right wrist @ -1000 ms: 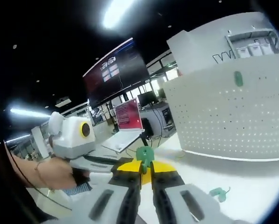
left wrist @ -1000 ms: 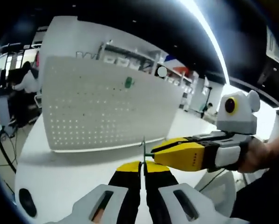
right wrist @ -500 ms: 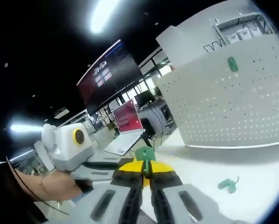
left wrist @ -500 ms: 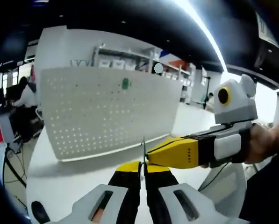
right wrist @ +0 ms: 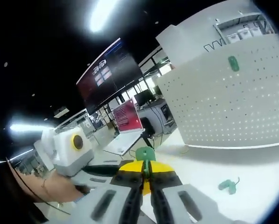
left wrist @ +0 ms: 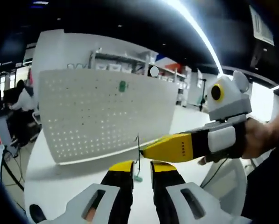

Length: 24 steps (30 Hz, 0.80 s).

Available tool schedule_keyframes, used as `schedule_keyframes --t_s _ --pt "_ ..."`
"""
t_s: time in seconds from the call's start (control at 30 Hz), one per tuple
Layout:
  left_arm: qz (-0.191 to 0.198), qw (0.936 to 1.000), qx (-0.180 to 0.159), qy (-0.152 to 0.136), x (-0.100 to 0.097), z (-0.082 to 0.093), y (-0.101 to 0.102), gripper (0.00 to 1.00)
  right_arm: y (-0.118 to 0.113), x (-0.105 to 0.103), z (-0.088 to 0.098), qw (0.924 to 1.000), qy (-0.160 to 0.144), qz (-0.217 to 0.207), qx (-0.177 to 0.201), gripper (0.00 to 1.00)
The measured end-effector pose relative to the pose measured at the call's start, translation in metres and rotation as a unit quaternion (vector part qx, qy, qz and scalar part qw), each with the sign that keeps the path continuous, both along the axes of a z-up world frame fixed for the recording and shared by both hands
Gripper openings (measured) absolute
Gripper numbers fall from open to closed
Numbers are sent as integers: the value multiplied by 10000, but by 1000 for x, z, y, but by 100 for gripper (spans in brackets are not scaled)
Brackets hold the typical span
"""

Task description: Insert the hook assembly into the mounting plate slot until the hook locks in place.

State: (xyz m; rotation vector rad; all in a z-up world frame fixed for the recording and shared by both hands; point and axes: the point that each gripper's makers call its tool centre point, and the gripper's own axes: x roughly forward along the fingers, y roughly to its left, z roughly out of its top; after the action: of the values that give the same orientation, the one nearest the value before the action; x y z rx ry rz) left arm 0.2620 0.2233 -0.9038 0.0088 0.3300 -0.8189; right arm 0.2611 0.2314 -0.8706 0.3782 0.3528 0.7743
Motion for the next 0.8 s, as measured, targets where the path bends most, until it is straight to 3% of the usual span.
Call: schedule_keyframes --t_s 0.13,0.23,0.37,0.43,0.57,0.67,0.8 --pt "-50 9999 -19 -111 -4 -2 -4 40 -6 2 4 9994 -250 31 -224 0" --pt "-59 9998 -47 -172 -4 -1 -6 51 -12 6 8 9962 -673 22 -560 0" --pt "-41 9997 -187 -183 -4 4 -9 67 -17 9 24 9936 -1003 -115 -514 0" --pt "-30 9992 -359 -178 -3 10 -10 69 -20 13 28 9893 -1243 -174 -738 0" --pt "18 9993 -316 -182 1 11 -8 75 -21 19 27 9857 -1392 -238 -914 0" --pt "59 9992 -361 -126 2 11 -5 79 -23 22 36 9839 -1589 -370 -729 0" --pt "200 9987 -451 -114 4 13 -1 86 -32 32 41 9756 -1859 -663 -958 0"
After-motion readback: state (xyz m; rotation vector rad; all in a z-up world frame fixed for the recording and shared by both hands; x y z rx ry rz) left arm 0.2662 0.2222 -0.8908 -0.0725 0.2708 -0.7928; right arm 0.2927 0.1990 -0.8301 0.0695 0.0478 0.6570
